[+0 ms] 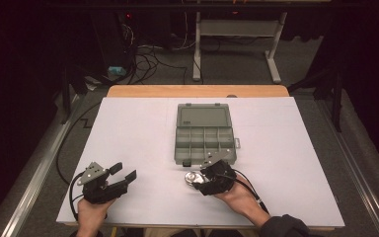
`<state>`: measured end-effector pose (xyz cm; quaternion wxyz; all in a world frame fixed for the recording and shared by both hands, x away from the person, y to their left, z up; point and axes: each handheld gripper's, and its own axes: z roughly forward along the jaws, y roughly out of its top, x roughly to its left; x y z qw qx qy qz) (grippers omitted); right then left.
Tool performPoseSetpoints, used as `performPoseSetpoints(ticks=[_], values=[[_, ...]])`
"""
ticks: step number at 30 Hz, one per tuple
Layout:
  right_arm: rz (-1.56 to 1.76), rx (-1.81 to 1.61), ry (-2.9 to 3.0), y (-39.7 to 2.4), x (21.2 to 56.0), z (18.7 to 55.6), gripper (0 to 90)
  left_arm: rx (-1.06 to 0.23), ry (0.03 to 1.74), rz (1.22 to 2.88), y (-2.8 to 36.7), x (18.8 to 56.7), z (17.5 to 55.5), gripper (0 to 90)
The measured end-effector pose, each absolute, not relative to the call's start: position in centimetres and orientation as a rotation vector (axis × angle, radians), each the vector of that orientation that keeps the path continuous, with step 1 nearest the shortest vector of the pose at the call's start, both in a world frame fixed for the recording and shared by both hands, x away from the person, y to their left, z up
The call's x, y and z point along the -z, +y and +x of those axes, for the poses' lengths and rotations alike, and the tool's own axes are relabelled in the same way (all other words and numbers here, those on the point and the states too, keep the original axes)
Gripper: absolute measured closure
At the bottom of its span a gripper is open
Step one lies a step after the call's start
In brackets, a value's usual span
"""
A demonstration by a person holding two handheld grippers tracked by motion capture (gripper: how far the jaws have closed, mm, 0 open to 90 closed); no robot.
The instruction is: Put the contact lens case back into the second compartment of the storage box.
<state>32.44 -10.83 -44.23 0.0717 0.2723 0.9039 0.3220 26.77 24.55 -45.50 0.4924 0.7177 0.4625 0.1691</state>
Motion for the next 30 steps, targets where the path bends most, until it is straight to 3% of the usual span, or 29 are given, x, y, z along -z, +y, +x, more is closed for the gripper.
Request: performPoseSetpoints(ticks=[15, 30], values=[[0.776, -0.847, 2.755, -9.1, 45.2, 33.2, 44.5, -0.405, 1.123, 1.744, 24.5, 45.5, 26.8, 34.0], [0.732, -0.814, 2.753, -9.0, 45.4, 33.0, 49.4, -0.399, 1.125, 1.742, 24.5, 45.5, 26.9, 34.1]])
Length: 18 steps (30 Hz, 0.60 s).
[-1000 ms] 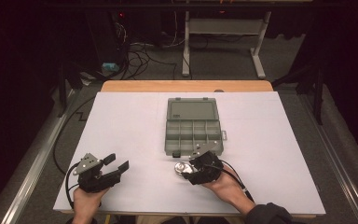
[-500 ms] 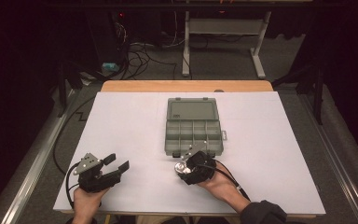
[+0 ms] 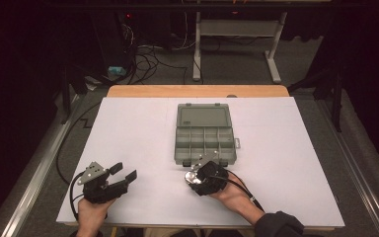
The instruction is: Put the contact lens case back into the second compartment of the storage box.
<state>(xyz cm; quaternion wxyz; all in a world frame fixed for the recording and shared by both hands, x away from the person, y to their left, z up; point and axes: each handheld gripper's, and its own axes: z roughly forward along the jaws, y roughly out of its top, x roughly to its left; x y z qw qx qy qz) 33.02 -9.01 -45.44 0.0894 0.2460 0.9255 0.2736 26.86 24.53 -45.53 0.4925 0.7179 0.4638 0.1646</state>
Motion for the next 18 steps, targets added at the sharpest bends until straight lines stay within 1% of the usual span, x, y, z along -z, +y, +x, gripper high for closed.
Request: performPoseSetpoints(ticks=[7, 18], values=[[0.729, -0.83, 2.75, -9.2, 45.3, 32.8, 49.5, -0.399, 1.125, 1.74, 24.5, 45.5, 26.9, 34.1], [0.764, -0.961, 2.713, -10.6, 43.1, 33.1, 49.6, -0.4, 1.124, 1.743, 24.5, 45.5, 26.9, 34.1]])
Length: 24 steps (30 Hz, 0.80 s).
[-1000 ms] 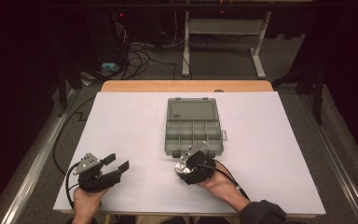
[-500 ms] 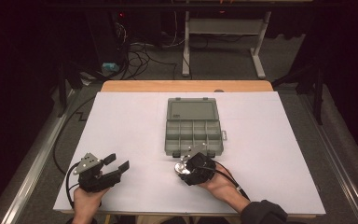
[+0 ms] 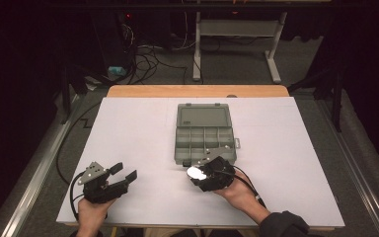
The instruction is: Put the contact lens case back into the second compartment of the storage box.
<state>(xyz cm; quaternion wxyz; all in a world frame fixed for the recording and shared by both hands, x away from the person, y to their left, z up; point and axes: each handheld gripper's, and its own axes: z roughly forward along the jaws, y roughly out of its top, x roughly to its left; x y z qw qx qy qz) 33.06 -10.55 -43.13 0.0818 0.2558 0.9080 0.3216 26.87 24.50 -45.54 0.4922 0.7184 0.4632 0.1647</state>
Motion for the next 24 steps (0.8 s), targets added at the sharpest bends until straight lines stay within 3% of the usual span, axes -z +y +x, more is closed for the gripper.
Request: performPoseSetpoints(ticks=[24], values=[[0.851, -0.964, 2.617, -11.4, 39.8, 37.1, 49.6, -0.406, 1.125, 1.738, 24.5, 45.5, 26.8, 34.2]])
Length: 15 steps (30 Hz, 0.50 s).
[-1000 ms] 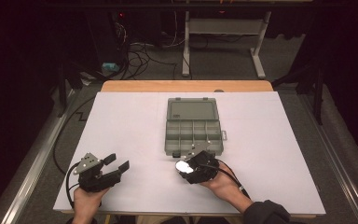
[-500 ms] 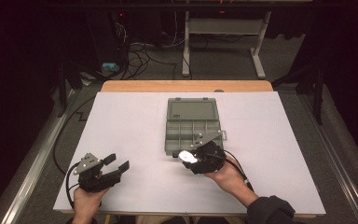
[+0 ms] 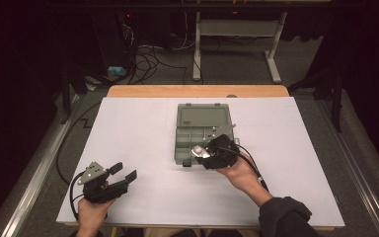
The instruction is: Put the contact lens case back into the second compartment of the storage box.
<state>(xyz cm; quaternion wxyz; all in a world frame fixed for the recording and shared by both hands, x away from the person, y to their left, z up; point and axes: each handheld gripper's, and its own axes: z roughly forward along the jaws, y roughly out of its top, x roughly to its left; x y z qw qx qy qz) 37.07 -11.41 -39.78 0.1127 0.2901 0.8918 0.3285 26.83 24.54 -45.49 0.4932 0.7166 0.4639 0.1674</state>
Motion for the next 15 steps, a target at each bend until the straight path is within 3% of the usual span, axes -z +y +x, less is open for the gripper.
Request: performPoseSetpoints(ticks=[15], values=[[0.957, -0.939, 2.565, -10.8, 39.3, 40.5, 49.6, -0.402, 1.122, 1.744, 24.5, 45.5, 26.9, 34.3]])
